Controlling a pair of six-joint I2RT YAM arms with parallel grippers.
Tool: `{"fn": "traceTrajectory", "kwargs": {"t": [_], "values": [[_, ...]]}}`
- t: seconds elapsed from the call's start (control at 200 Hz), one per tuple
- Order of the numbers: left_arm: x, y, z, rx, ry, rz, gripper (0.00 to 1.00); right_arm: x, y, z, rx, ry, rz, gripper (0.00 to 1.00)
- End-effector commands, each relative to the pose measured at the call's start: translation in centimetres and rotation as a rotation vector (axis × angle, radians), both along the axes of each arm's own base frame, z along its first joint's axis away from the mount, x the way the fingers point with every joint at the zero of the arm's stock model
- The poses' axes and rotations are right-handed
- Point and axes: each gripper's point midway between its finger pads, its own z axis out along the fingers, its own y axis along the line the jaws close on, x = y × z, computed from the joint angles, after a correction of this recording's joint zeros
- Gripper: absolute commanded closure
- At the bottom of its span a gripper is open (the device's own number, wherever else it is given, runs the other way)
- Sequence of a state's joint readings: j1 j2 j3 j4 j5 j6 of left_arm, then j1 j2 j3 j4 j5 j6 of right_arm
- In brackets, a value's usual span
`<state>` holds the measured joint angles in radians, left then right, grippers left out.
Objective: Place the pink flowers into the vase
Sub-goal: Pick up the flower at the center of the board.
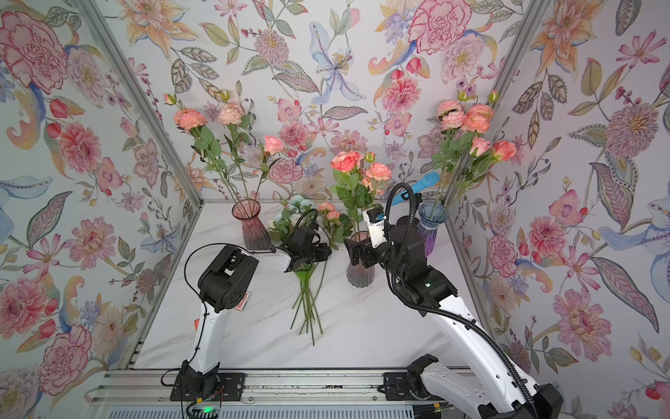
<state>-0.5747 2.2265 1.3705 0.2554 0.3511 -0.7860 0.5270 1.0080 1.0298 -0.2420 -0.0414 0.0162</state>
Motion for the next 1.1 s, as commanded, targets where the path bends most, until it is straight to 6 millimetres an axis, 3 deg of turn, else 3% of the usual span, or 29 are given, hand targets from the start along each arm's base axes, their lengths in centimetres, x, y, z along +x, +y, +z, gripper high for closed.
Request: {"fn": "traceTrajectory", "kwargs": {"t": [0.0, 0.165, 0.435, 0.58, 0.781, 1.071, 1.091, 1.096], "values": [[-0.1, 1.0, 3.2, -0.071, -0.005, -0.011, 1.0, 0.2, 0.0, 0.4, 0.021, -0.007, -0.011, 0.01], [1.1, 1.9, 8.5, -0.156, -0.062, -0.046, 1.0, 0.2, 0.3, 0.9, 0.037, -0.009, -0.005, 0.01], [1.9, 4.5, 14.5, -0.226, -0.162, -0.068, 1.0, 0.0, 1.0, 1.2, 0.051, -0.007, 0.009, 0.01], [1.8, 6.1, 19.7, -0.318, -0.302, -0.08, 1.0, -0.2, 2.1, 1.9, 0.059, -0.01, 0.046, 0.01], [-0.8, 7.0, 25.8, -0.436, -0.507, -0.116, 1.0, 0.0, 4.2, 1.6, 0.042, 0.011, 0.095, 0.01], [-6.1, 10.0, 30.8, -0.552, -0.77, -0.079, 1.0, 1.3, 6.7, 0.6, 0.042, 0.07, 0.127, 0.01], [-6.2, 10.2, 30.6, -0.552, -0.779, -0.07, 1.0, 0.7, 7.8, 0.5, 0.04, 0.074, 0.156, 0.01], [-6.6, 10.4, 31.4, -0.558, -0.798, -0.069, 1.0, 0.6, 7.9, 0.5, 0.04, 0.075, 0.16, 0.01]]}}
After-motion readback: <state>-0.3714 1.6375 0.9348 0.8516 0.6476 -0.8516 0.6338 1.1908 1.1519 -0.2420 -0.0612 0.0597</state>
